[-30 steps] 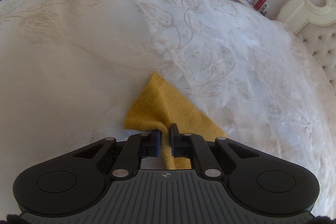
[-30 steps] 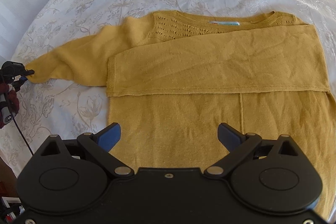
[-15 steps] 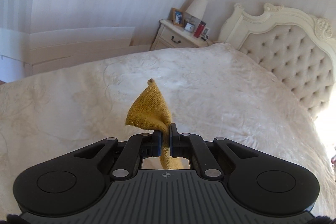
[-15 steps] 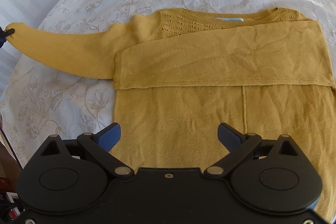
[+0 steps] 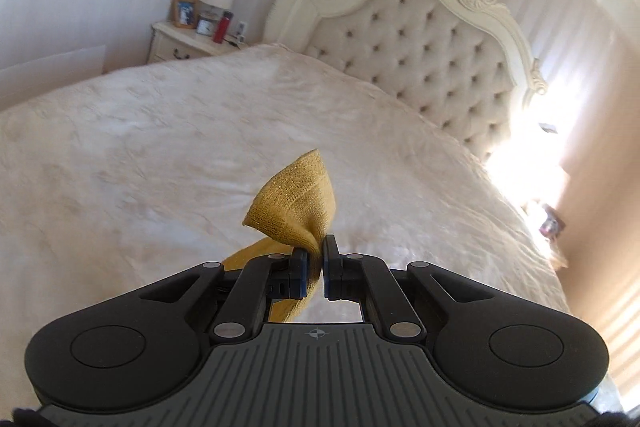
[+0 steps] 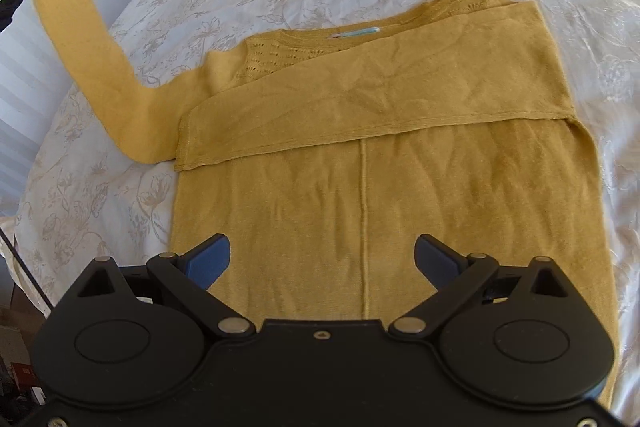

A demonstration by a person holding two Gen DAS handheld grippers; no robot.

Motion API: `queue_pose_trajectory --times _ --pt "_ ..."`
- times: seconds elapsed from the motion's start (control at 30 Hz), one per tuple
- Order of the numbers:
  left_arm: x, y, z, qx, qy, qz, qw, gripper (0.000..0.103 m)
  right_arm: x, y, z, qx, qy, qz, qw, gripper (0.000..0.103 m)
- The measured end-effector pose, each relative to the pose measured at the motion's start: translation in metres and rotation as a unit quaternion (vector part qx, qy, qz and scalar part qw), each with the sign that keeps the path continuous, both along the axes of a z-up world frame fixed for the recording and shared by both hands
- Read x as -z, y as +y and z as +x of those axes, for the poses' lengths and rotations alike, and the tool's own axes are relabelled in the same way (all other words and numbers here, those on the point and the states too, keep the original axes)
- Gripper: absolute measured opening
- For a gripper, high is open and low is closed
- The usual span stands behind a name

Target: Fold small clothes

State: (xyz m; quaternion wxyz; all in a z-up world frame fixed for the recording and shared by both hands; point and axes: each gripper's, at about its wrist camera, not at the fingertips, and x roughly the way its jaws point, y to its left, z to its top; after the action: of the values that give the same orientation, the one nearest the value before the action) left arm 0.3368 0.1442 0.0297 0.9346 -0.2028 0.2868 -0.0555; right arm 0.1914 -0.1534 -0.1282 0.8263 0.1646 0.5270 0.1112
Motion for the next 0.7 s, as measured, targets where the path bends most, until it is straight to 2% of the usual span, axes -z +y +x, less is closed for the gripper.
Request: queue_pose_trajectory --times 0.23,0.33,0.4,0.53,0.7 --pt "0.060 -0.125 0.009 0.087 0.048 0.021 0.9948 0.009 -0.002 -0.050 -0.013 0.024 -0.006 0.001 1.000 0.099" --pt "0.091 -0.166 0.011 0.142 0.096 0.019 0.9850 0.043 -0.001 -0.064 -0.018 0.029 -0.003 -0.002 1.000 0.099" --pt "0.106 -0.185 0.007 0.173 0.116 0.019 0.9778 0.044 0.000 -0.070 -0.019 0.029 -0.002 -0.002 1.000 0.099" --pt "0.112 -0.204 -0.017 0.206 0.117 0.052 0.9702 0.050 0.000 -0.077 -0.020 0.031 -0.003 -0.002 1.000 0.099" --pt "0.131 -0.182 -0.040 0.208 0.135 0.125 0.9607 0.053 0.000 -0.084 -0.006 0.041 -0.013 -0.009 0.999 0.099"
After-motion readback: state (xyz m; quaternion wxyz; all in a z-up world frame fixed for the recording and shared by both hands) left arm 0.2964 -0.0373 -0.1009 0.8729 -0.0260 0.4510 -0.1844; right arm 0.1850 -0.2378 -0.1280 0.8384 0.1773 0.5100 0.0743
